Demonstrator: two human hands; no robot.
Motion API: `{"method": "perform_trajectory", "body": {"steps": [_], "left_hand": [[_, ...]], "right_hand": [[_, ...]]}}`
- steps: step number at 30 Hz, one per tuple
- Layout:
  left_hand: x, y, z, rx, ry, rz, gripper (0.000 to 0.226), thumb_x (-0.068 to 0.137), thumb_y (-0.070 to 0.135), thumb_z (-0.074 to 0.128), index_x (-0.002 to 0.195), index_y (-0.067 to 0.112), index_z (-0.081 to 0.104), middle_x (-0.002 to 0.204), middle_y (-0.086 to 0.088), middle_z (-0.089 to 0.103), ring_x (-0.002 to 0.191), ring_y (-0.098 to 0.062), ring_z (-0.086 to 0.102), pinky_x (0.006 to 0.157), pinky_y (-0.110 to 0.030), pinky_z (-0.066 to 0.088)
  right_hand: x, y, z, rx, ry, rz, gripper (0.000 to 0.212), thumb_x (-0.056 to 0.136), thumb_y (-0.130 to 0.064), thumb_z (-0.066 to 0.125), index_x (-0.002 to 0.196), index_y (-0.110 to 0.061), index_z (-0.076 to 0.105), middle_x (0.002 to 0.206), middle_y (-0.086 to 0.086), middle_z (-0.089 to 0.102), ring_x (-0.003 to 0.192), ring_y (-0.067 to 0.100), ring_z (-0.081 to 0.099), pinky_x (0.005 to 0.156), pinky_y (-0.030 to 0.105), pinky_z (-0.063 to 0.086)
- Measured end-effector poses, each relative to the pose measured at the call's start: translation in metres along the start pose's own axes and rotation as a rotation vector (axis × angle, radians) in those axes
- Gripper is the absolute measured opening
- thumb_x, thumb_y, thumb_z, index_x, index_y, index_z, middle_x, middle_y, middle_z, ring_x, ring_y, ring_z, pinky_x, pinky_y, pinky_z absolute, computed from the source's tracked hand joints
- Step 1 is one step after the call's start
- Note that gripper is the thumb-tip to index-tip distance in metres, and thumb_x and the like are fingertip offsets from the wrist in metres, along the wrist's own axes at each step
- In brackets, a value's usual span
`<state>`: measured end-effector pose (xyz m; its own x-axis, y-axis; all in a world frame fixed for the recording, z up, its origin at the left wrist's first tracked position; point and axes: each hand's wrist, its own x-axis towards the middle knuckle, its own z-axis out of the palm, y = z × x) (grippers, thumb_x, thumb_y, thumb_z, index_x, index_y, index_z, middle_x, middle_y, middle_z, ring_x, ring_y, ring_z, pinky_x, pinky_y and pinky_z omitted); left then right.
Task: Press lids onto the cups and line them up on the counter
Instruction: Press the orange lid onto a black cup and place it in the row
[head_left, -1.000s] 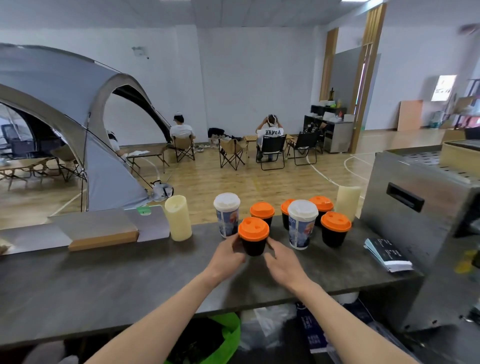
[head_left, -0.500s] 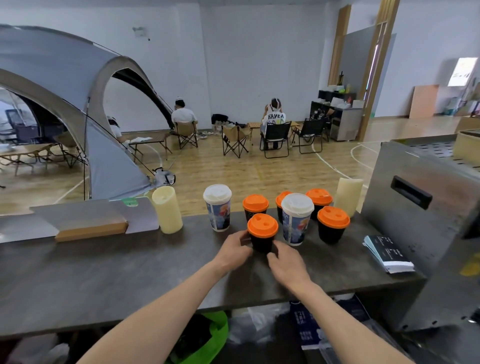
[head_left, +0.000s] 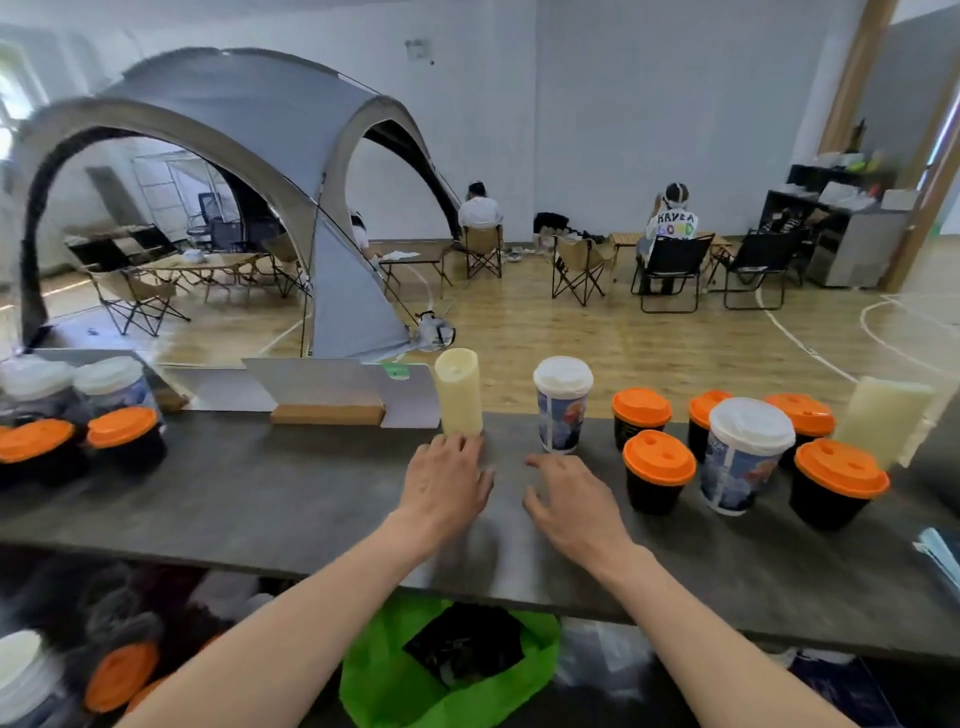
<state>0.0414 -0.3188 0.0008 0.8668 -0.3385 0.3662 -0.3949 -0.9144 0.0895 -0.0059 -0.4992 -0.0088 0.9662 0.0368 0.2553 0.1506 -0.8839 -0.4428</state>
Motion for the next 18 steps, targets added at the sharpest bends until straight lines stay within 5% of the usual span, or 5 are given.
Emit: {"method": "perform_trajectory", "body": {"steps": [8, 18], "left_hand": [[-0.043, -0.173, -0.034, 0.138, 0.076, -0.185, 0.05, 0.098, 0.052, 0.046, 0.139, 0.024, 0.054, 0.126, -0.001, 0.061, 0.114, -0.022, 0.058, 0.096, -0.037, 0.046], [-0.078, -0.403, -0.083, 0.247, 0.127, -0.354, 0.051, 0.09, 0.047, 0.064, 0.131, 0.017, 0.062, 0.129, -0.01, 0.062, 0.117, -0.031, 0.059, 0.092, -0.043, 0.051]], "right_hand": [[0.065, -0.121, 0.091, 0.005, -0.107, -0.155, 0.056, 0.096, -0.036, 0.056, 0.148, -0.022, 0.043, 0.15, -0.002, 0.046, 0.139, 0.017, 0.041, 0.111, 0.034, 0.037], [0.155, -0.335, 0.214, 0.089, -0.165, -0.343, 0.064, 0.094, -0.038, 0.058, 0.152, -0.022, 0.036, 0.154, 0.0, 0.04, 0.143, 0.019, 0.038, 0.114, 0.037, 0.039]]}}
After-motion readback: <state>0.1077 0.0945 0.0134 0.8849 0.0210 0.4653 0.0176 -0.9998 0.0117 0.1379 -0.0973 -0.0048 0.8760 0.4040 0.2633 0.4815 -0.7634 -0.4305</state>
